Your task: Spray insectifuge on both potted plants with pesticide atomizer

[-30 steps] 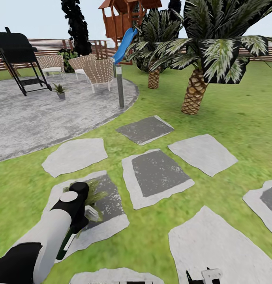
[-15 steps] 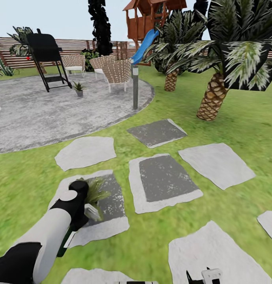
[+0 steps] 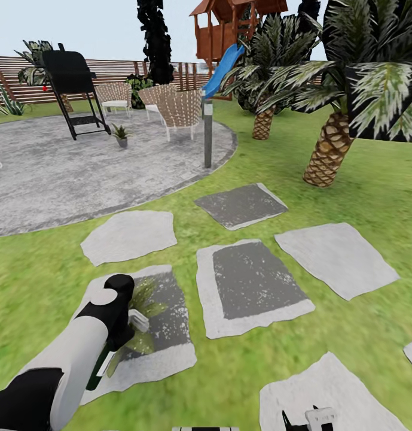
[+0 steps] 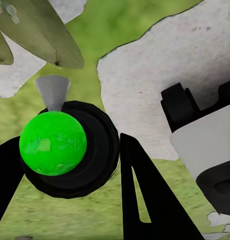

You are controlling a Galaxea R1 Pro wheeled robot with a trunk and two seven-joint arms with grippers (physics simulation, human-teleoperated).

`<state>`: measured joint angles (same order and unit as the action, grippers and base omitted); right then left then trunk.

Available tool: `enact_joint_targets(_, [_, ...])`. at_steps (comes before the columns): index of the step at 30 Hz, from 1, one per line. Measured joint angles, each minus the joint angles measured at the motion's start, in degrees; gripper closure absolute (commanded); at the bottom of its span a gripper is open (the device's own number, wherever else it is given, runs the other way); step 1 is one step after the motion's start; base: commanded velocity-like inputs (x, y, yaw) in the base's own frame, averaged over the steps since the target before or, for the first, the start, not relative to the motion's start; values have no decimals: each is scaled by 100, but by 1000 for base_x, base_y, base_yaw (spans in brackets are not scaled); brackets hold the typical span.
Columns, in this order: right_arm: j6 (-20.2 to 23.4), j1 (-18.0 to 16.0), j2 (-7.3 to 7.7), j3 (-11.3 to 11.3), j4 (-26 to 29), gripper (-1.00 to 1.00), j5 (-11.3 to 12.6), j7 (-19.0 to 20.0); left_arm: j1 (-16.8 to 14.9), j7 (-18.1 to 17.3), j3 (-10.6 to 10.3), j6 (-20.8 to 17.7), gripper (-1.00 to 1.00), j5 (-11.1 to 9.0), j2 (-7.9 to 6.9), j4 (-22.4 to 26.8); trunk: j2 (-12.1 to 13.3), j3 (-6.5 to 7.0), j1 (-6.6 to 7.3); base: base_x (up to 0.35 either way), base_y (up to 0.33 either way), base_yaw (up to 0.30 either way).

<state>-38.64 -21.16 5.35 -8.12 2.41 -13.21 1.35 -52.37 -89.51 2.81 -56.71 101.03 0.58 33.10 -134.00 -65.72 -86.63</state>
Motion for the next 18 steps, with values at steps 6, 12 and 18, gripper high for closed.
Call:
enact_joint_targets(6, [1, 0, -7, -1, -1, -100, 12, -12, 1, 2, 4, -6, 100, 1, -8, 9, 0, 0, 0, 0, 0, 104])
enact_joint_targets(12, [0, 0, -8, -1, -1, -100, 13, -15, -12, 4, 37, -8, 100, -32, -11, 16, 0, 0, 0, -22, 0, 269])
enact_joint_targets(18, [2, -2, -6, 0, -1, -100, 13, -15, -16, 2, 10, -8, 100, -36, -2, 18, 0, 0, -3, -283, 0, 277])
